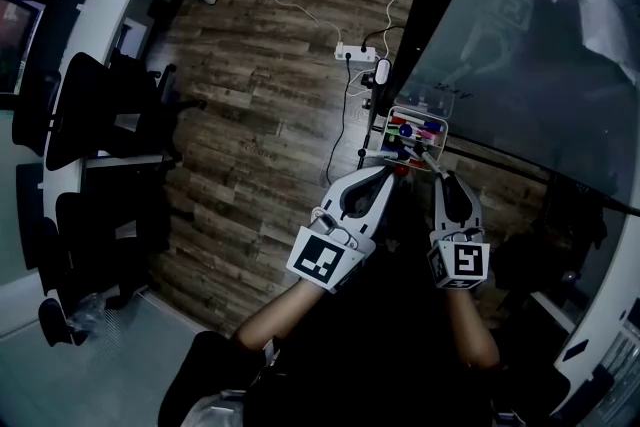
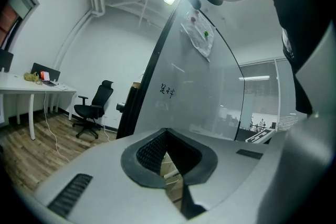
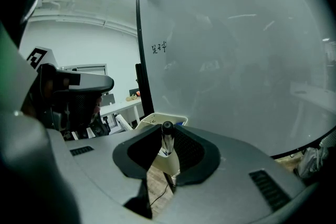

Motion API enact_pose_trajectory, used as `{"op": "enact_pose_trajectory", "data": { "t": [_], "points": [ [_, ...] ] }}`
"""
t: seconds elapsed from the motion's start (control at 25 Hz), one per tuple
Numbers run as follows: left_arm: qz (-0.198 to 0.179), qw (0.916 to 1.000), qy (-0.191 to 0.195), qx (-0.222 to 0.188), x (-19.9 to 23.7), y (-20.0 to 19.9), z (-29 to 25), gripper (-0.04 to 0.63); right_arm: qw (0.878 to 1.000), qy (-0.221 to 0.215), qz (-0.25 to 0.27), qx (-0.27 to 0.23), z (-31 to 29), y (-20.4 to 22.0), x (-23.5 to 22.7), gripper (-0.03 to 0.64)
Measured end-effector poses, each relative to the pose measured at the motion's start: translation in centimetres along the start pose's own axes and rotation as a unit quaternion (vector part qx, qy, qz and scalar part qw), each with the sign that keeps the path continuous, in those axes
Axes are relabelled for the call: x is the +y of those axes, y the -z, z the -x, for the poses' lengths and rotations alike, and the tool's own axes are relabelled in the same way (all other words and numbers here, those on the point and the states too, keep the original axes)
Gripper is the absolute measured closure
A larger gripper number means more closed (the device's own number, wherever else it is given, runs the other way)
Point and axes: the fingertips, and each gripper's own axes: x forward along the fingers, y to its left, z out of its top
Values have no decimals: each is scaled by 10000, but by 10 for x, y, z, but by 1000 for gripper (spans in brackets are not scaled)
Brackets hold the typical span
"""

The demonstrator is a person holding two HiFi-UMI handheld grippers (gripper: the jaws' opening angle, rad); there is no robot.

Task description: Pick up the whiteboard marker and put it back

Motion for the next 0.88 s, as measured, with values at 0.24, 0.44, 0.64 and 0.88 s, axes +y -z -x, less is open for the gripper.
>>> {"op": "enact_pose_trajectory", "data": {
  "t": [0.24,0.44,0.64,0.88],
  "points": [
    [21,10000,-40,-3,5,-1,-2,588,10000,33,3,89,-3,11,-6,535],
    [-21,10000,-38,-45,7,-6,-4,588,10000,20,24,64,-5,8,-5,534],
    [-5,10000,-20,-40,6,-5,-5,588,10000,-2,15,51,-6,3,-1,534],
    [3,10000,-30,57,8,1,-5,588,9999,-131,-5,85,-7,4,2,532]
  ]
}}
